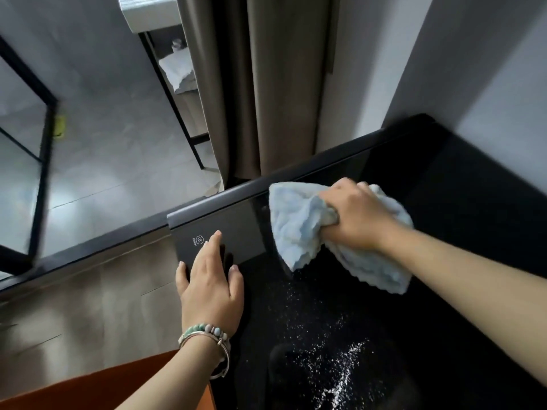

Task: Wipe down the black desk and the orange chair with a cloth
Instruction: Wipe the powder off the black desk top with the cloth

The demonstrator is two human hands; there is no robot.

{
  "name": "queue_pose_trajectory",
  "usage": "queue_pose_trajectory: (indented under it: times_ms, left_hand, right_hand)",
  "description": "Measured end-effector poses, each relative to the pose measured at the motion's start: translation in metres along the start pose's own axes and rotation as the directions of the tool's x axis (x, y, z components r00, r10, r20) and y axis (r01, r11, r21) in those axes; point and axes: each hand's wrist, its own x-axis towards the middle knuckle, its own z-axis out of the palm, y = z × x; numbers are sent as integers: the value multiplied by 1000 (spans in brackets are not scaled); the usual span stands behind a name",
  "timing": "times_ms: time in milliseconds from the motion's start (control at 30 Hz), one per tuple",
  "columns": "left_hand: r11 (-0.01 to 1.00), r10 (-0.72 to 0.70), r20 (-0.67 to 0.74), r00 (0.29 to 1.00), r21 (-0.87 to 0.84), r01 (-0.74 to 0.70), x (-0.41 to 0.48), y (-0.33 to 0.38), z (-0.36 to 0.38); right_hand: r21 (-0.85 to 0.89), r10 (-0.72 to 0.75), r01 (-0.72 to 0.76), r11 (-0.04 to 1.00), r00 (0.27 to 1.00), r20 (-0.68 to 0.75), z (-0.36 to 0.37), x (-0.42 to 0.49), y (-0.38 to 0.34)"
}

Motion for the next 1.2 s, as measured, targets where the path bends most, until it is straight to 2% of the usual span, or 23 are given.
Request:
queue_pose_trajectory:
  times_ms: [67, 133, 200, 267, 367, 433, 500, 533, 567, 633, 700, 733, 800, 867, 967, 1000, 1033, 1067, 1133, 1200]
  left_hand:
    - [1000, 4, -8, 1000, 3, -4, 0, 0, 0]
    - [1000, 3, -12, 1000, 10, -3, -1, 1, 1]
    - [1000, 8, -11, 1000, 17, -8, -1, 1, 0]
    - [1000, 8, -8, 1000, 21, -8, 0, 1, 0]
    - [1000, 3, 1, 1000, 25, -3, -2, 3, 0]
    - [1000, 13, 6, 1000, 28, -13, -1, 2, 0]
    - [999, 20, 7, 1000, 43, -21, -2, 2, 1]
    - [998, 30, 2, 1000, 49, -30, -1, 2, 1]
    - [998, 34, -4, 999, 51, -34, -1, 3, 2]
    - [999, 23, -14, 1000, 49, -22, -1, 3, 2]
    - [999, 18, -18, 1000, 44, -17, -1, 3, 2]
    - [999, 14, -21, 1000, 33, -13, -1, 3, 2]
    - [1000, -11, -37, 999, -3, 11, -2, 2, 2]
    - [998, -40, -64, 997, -40, 38, -2, 2, 3]
    - [995, -69, -79, 994, -81, 63, -2, 3, 1]
    - [994, -71, -77, 995, -86, 64, -2, 3, 1]
    - [994, -69, -72, 995, -85, 63, -3, 4, 1]
    - [995, -64, -68, 996, -78, 59, -3, 4, 1]
    - [996, -58, -64, 996, -76, 54, -3, 4, 1]
    - [995, -59, -66, 996, -83, 53, -3, 4, 1]
  right_hand:
    - [-59, 256, -267, 962, 956, -144, -15, 18, 32]
    - [-156, 445, -451, 879, 893, -69, -18, 36, 54]
    - [-216, 502, -491, 844, 865, -6, -4, 44, 54]
    - [-199, 439, -442, 875, 896, -62, 10, 44, 34]
    - [-145, 131, -141, 979, 988, -75, 26, 23, -6]
    - [-82, -104, 104, 991, 995, 6, 29, 5, -25]
    - [28, -203, 201, 979, 972, 119, 21, -1, -27]
    - [67, -172, 166, 984, 981, 92, 18, 5, -21]
    - [72, -78, 76, 995, 997, 25, 13, 17, -13]
    - [29, 179, -177, 984, 981, -76, 3, 47, 4]
    - [-18, 340, -341, 940, 940, -38, 6, 70, 7]
    - [-60, 369, -368, 928, 929, 8, 12, 79, 2]
    - [-145, 322, -310, 940, 944, 69, 28, 90, -14]
    - [-147, 189, -177, 973, 979, 73, 40, 87, -36]
    - [-86, -148, 158, 984, 983, 113, 45, 58, -56]
    - [-27, -230, 236, 971, 964, 136, 43, 45, -57]
    - [45, -258, 255, 966, 954, 151, 40, 34, -54]
    - [113, -223, 208, 972, 964, 142, 35, 27, -49]
    - [193, 0, -4, 981, 1000, 21, 19, 31, -31]
    - [127, 238, -221, 967, 961, -141, 2, 44, -6]
